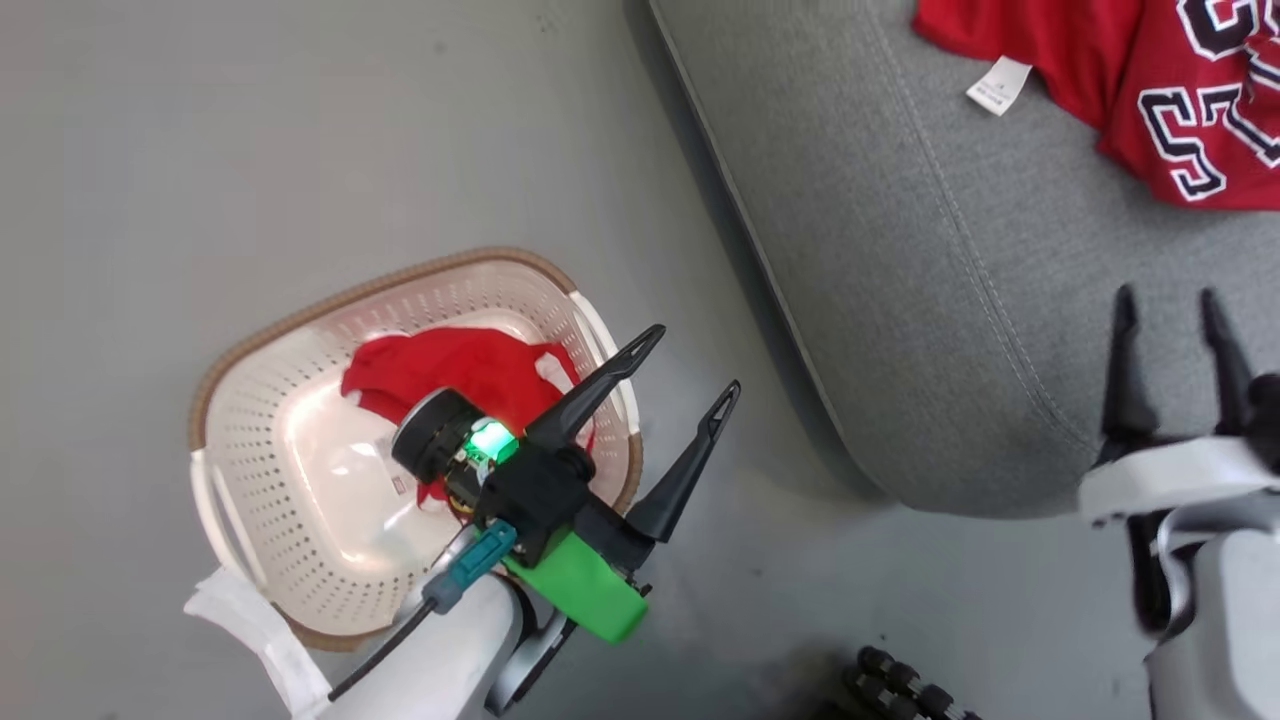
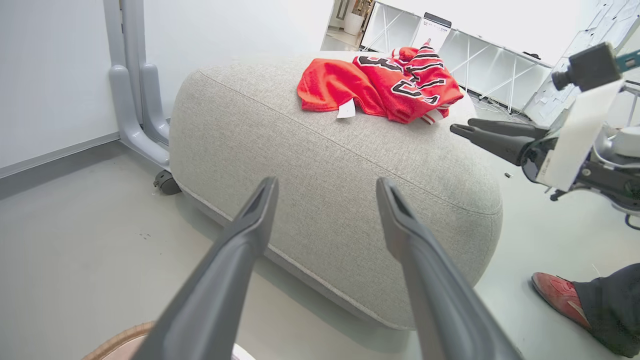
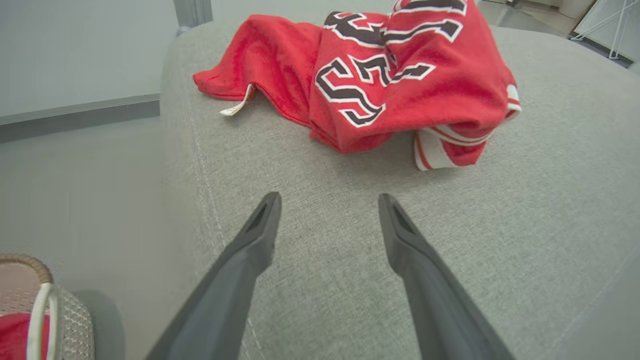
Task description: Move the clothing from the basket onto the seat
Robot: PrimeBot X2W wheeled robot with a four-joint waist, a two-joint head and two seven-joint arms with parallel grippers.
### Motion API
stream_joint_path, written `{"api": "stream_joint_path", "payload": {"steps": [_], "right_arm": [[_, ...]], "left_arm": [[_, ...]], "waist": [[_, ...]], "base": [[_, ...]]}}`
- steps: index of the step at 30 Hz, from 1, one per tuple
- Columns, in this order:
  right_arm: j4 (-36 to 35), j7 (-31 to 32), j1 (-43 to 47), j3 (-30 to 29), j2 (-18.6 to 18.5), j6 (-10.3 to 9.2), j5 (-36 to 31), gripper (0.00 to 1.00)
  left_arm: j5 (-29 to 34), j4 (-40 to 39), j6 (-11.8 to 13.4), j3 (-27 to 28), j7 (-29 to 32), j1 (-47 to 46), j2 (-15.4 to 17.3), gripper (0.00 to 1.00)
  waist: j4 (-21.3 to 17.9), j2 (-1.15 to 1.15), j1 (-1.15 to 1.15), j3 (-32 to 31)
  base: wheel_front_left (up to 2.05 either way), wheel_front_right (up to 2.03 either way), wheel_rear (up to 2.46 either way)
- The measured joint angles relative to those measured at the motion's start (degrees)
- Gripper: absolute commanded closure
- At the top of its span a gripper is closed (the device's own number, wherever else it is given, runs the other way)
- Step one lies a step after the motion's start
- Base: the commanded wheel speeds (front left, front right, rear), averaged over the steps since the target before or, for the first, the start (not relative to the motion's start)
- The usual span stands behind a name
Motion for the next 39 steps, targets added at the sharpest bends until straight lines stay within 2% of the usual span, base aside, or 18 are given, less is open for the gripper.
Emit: {"api": "stream_joint_path", "payload": {"steps": [9,16,21,29,34,39], "right_arm": [[-3.45,0.0,8.73,13.84,0.37,0.0,-0.3,0.0],[-5.72,0.0,11.95,21.57,0.4,0.0,0.08,0.0],[-8.28,0.0,13.8,22.97,0.37,0.0,1.19,0.0],[-13.3,-0.01,16.52,21.9,0.33,0.0,3.26,0.0],[-14.71,-0.01,19.25,22.4,0.37,0.0,3.35,0.0],[-13.83,0.0,24.59,22.29,0.35,0.0,3.14,0.0]], "left_arm": [[0.37,3.48,-0.08,12.82,-0.08,8.92,-6.82,0.0],[0.25,4.85,-0.49,21.75,-0.08,15.15,-9.38,0.0],[-0.13,2.78,-0.14,26.83,-0.08,19.73,-9.6,0.0],[-0.09,-4.66,3.05,32.18,-0.08,27.25,-9.7,0.0],[2.36,-10.0,5.0,32.72,-0.08,30.58,-9.71,0.0],[5.7,-11.21,5.91,31.33,-0.08,35.0,-9.72,0.0]], "waist": [[4.9,0.0,0.0,-8.79],[10.35,0.0,0.0,-15.58],[14.04,0.0,0.0,-20.45],[18.35,0.0,0.0,-28.46],[19.69,0.0,0.0,-32.15],[20.08,0.0,0.0,-35.16]], "base": [[0.0,0.0,0.0],[0.0,0.0,0.0],[0.0,0.0,0.0],[0.0,0.0,0.0],[0.0,0.0,0.0],[0.0,0.0,0.0]]}}
